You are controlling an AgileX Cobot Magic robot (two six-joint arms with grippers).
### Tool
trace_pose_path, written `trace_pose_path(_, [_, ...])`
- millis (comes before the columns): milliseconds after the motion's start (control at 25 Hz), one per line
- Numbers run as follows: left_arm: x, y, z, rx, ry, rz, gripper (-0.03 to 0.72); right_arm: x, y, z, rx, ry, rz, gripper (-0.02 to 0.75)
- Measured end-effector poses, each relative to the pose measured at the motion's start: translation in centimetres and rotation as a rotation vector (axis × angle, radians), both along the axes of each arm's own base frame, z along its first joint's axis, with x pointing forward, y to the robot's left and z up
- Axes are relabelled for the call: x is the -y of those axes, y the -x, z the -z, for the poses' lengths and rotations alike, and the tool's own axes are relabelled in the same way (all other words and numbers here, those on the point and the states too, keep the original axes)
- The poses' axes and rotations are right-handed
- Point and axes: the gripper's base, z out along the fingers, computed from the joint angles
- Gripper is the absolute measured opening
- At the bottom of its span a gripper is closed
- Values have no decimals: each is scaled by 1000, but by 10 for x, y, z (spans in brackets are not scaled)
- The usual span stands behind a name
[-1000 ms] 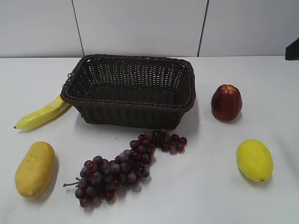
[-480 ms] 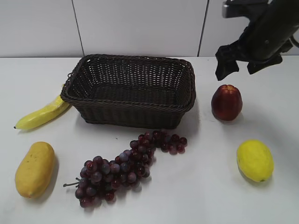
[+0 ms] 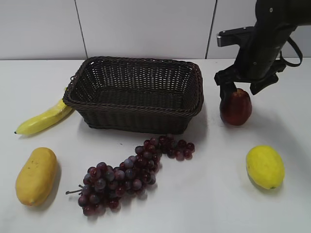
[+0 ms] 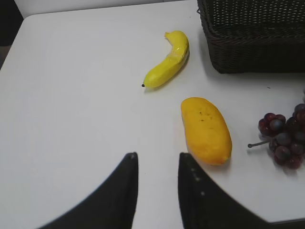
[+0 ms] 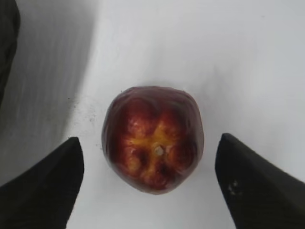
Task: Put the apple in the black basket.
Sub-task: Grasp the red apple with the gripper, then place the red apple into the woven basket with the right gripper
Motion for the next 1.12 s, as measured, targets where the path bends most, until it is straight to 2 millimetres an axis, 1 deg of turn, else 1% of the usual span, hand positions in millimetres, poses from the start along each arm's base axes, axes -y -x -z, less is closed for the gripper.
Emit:
trace_pose_path(160, [0, 0, 0, 0, 0, 0, 222, 0, -2, 20, -42, 18, -2, 645])
trace_pose_path(240, [0, 0, 0, 0, 0, 0, 222, 0, -2, 24, -49, 26, -6, 621])
trace_pose_path(320, [0, 0, 0, 0, 0, 0, 222, 0, -3, 24, -47, 27, -7, 591])
trace_pose_path(480, [0, 0, 0, 0, 0, 0, 222, -1, -5, 20, -37, 24, -6, 591])
trace_pose_path(560, [0, 0, 0, 0, 0, 0, 222, -1, -9, 14, -25, 21, -5, 591])
trace_pose_path(640, [0, 0, 0, 0, 0, 0, 222, -3, -12, -1, -6, 18, -5, 591])
trace_pose_path(680, [0, 0, 0, 0, 0, 0, 222, -3, -13, -14, 14, 10, -5, 591])
trace_pose_path(760, [0, 0, 0, 0, 0, 0, 222, -8, -16, -45, 77, -21, -23, 591])
trace_pose_path(840, [0, 0, 0, 0, 0, 0, 222, -18, -16, -81, 162, -74, -55, 591])
trace_pose_path(880, [0, 0, 0, 0, 0, 0, 222, -26, -16, -98, 202, -103, -80, 591])
trace_pose_path(1000, [0, 0, 0, 0, 0, 0, 222, -55, -10, -131, 276, -183, -159, 591])
trace_pose_path(1040, [0, 0, 0, 0, 0, 0, 222, -66, -7, -136, 290, -201, -189, 591])
trace_pose_path(1120, [0, 0, 0, 0, 0, 0, 222, -86, 1, -140, 300, -225, -244, 591])
